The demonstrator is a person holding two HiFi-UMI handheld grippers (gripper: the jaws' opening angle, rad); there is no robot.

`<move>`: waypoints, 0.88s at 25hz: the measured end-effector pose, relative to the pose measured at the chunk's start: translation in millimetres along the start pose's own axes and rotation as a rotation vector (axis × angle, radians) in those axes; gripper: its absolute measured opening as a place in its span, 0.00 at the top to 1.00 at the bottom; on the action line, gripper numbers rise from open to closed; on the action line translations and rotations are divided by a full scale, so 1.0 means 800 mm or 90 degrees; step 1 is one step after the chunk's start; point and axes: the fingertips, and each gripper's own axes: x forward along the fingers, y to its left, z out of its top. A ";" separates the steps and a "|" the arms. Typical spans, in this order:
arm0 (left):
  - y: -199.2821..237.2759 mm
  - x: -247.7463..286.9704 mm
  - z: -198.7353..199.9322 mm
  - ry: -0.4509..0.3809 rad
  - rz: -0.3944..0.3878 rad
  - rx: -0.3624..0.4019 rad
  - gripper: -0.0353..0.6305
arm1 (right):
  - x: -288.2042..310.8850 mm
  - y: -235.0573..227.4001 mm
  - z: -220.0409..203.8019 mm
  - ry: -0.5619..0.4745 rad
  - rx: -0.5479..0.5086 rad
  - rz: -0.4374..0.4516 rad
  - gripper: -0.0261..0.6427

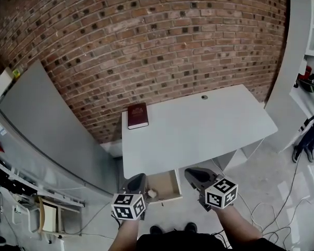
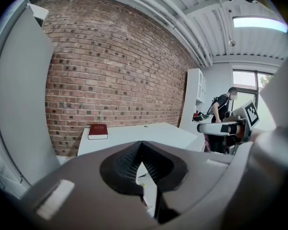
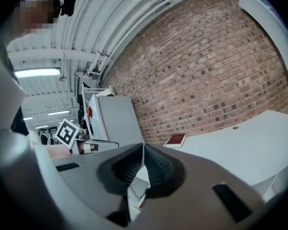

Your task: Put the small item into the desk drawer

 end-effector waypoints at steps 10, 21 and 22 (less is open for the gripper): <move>0.046 -0.038 0.076 -0.061 -0.017 0.056 0.94 | -0.007 0.013 0.058 -0.061 -0.038 -0.045 0.94; 0.104 -0.084 0.144 -0.106 -0.016 0.125 0.94 | 0.019 0.059 0.139 -0.099 -0.136 -0.066 0.94; 0.108 -0.089 0.146 -0.110 -0.013 0.124 0.94 | 0.019 0.062 0.144 -0.104 -0.141 -0.068 0.94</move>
